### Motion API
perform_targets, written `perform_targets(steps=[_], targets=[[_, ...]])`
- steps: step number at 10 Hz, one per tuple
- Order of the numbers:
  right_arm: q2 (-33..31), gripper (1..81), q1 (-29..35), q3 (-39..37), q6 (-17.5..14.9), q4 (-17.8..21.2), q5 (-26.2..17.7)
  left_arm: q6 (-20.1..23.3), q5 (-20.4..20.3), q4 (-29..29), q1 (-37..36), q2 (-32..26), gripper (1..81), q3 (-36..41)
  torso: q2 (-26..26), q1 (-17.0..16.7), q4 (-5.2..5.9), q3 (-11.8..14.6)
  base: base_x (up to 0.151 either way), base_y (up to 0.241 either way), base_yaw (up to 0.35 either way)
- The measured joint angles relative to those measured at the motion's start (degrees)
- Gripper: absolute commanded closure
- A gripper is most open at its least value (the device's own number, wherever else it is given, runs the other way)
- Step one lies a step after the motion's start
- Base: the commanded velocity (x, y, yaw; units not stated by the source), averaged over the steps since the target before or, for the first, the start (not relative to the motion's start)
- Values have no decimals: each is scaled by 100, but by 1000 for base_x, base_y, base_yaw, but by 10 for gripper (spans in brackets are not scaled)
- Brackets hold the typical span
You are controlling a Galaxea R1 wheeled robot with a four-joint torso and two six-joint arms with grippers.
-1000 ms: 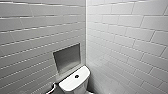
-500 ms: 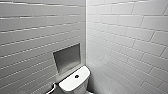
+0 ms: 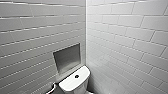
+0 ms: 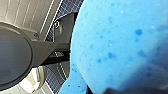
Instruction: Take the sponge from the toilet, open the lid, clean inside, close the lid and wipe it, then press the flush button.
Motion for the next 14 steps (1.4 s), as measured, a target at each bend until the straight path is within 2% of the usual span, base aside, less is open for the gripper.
perform_targets(steps=[2, 4, 6, 9, 12, 14], targets=[[9, 811, -9, 148, 7, 0, 41, -10, -20, -49, -149, -427, 10, 527, 0, 0, 0, 0, 0, 0, 0], [-254, 811, -4, 394, 11, 0, 141, -10, -21, -111, -297, -752, 10, 1146, 0, 0, 0, -11, 0, 0, 0], [-493, 811, 27, 512, 16, 11, 312, -17, -15, -194, -551, -1147, 10, 1676, 0, -5, 0, -201, 0, 0, 0], [-482, 811, 118, 641, 38, 24, 389, -37, -9, -432, -1086, -1748, 10, 2372, 5, 0, 0, -603, 0, 0, 0], [-510, 811, 138, 630, 68, 35, 400, -39, 30, -692, -1762, -2282, 10, 3167, 6, 4, 0, -662, 0, 0, 0], [-501, 811, 151, 633, 71, 39, 397, -84, 62, -895, -2167, -2433, 10, 3533, 9, 6, 0, -664, 0, 0, 0]])
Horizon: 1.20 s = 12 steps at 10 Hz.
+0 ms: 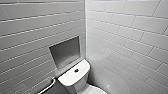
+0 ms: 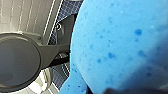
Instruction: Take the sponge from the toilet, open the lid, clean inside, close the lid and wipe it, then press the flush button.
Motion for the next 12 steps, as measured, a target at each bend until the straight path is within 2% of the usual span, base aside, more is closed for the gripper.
perform_targets(steps=[5, 6, 12], targets=[[173, 811, 77, -33, 0, 2, 0, -62, 678, -833, -1224, -158, 10, 288, 2, 2, 0, -5, 0, 0, 0], [196, 811, 78, -73, 0, 2, -4, -66, 846, -991, -1463, -158, 811, 325, 2, 2, 0, -5, 0, 0, 0], [389, 811, 141, -208, 0, 11, -9, -101, 1521, -1824, -2723, -133, 811, 425, 5, 5, 0, -11, 0, 0, 0]])
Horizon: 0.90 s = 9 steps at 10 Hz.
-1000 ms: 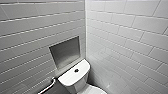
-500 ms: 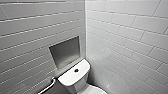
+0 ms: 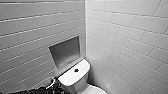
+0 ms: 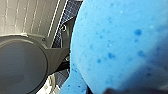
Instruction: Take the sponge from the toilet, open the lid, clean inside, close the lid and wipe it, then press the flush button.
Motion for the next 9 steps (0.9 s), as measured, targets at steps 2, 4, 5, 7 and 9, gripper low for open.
perform_targets(steps=[2, 4, 5, 7, 9], targets=[[2, 811, 16, 24, 0, 2, -2, -160, 245, -119, -441, 218, 811, -133, 2, 0, 0, 0, 0, 0, 0], [0, 811, 41, 35, 2, 11, 6, -384, 479, -172, -811, 427, 811, -480, 2, 0, 0, -94, 0, 0, 0], [0, 811, 57, 46, 4, 11, 2, -457, 606, -172, -951, 540, 811, -690, 2, 2, 0, -179, 0, 0, 0], [-2, 811, 156, 55, 89, 13, 5, -603, 805, -174, -1232, 769, 811, -953, 9, 6, 0, -302, 0, 0, 0], [-4, 811, 201, 55, 94, 17, 6, -740, 1041, -174, -1552, 981, 811, -1248, 11, 6, 0, -321, 0, 0, 0]])
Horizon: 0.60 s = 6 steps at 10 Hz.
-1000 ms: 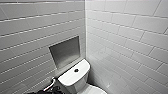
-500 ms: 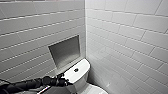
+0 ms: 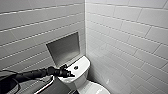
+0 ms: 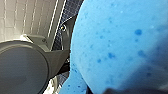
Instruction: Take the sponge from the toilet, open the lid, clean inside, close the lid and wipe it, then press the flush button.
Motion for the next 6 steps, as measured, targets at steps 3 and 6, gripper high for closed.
perform_targets(steps=[3, 6], targets=[[-16, 811, 5, 16, 80, 0, 7, -127, 277, 2, -286, 258, 811, -538, 0, 0, 0, -105, 0, 0, 0], [-20, 811, 41, 110, 83, 0, 16, -168, 510, 11, -590, 610, 811, -1064, 6, 5, 0, -302, 0, 0, 0]])
